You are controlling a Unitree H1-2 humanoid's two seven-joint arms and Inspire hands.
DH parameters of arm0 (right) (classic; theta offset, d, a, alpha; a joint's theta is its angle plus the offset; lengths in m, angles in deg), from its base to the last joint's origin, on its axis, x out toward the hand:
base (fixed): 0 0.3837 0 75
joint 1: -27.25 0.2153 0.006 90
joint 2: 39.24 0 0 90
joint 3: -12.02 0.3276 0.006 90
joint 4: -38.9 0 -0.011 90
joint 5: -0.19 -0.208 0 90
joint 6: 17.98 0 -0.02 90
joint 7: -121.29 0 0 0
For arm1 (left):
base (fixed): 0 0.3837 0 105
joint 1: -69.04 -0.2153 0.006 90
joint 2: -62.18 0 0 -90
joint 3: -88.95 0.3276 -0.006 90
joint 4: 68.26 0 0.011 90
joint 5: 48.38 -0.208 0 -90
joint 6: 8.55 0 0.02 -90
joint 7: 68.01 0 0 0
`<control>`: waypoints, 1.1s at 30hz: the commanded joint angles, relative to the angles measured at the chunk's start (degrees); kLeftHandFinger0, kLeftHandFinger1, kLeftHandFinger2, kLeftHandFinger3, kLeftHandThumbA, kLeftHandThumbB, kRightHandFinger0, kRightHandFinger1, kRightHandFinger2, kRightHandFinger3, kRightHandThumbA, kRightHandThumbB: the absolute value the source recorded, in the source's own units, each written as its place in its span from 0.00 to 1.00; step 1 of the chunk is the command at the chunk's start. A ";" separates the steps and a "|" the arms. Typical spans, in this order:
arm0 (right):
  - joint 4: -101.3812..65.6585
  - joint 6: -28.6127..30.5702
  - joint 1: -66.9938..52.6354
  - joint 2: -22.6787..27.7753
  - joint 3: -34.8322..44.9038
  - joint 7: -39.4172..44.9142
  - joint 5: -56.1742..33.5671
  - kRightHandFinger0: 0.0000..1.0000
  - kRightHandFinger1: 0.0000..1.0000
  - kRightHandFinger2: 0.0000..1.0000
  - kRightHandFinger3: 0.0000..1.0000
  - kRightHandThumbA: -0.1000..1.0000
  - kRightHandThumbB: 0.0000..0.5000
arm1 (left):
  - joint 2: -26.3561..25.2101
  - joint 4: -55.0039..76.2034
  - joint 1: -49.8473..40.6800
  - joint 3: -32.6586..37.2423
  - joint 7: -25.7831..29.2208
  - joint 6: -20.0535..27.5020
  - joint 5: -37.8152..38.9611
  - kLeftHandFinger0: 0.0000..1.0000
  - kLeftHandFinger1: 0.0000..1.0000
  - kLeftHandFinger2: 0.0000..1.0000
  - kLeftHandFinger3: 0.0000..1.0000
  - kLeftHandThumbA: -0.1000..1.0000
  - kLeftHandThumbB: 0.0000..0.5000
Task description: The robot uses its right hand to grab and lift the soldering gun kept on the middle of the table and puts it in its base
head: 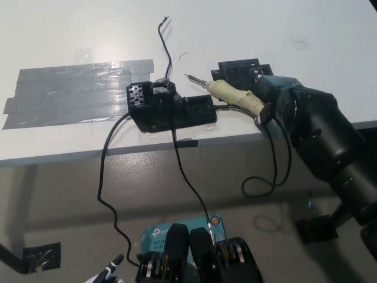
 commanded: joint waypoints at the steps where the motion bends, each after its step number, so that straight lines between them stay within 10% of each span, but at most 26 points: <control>1: -0.51 -0.49 1.77 -0.81 0.17 -4.73 -0.19 1.00 1.00 1.00 1.00 0.78 0.34 | -0.11 1.53 0.40 0.11 -0.41 -0.24 0.18 0.00 0.00 0.15 0.38 1.00 1.00; 11: -0.91 1.92 0.28 -0.71 0.26 -10.86 -0.05 1.00 1.00 0.97 1.00 0.83 0.25 | 0.24 1.73 0.53 -0.04 0.21 -0.78 0.08 0.00 0.00 0.16 0.38 1.00 1.00; 13: -0.39 2.68 0.26 -0.83 0.28 -11.94 -0.28 1.00 0.81 0.66 1.00 0.82 0.19 | 0.23 1.70 0.53 0.11 0.28 -0.58 -0.14 0.00 0.00 0.15 0.39 1.00 1.00; 16: 0.26 3.47 0.41 -0.84 0.17 -12.98 -0.60 1.00 0.65 0.48 1.00 0.78 0.15 | 0.31 1.90 0.62 0.20 0.30 -0.70 -0.19 0.00 0.00 0.14 0.40 1.00 1.00; 17: 0.61 3.91 0.44 -0.80 -0.08 -13.50 -0.46 0.75 0.43 0.44 1.00 0.71 0.10 | 0.27 2.04 0.58 0.26 0.33 -0.83 -0.28 0.00 0.00 0.15 0.41 1.00 1.00; 22: 1.03 3.19 0.48 -1.21 1.66 -12.91 -2.68 0.09 0.04 0.30 1.00 0.45 0.00 | 0.29 2.45 0.86 0.30 0.57 -0.91 -0.45 0.00 0.00 0.15 0.41 1.00 1.00; 24: 1.28 2.82 0.28 -1.35 1.79 -12.61 -3.00 0.01 0.00 0.28 1.00 0.34 0.02 | 0.25 2.08 1.08 0.11 -0.06 -0.79 0.16 0.00 0.00 0.14 0.40 1.00 1.00; 33: 4.11 2.24 0.60 -1.78 -1.17 -10.12 -2.32 0.00 0.00 0.30 1.00 0.44 0.17 | 0.56 1.32 1.40 -0.28 0.68 0.75 0.10 0.00 0.00 0.13 0.38 1.00 1.00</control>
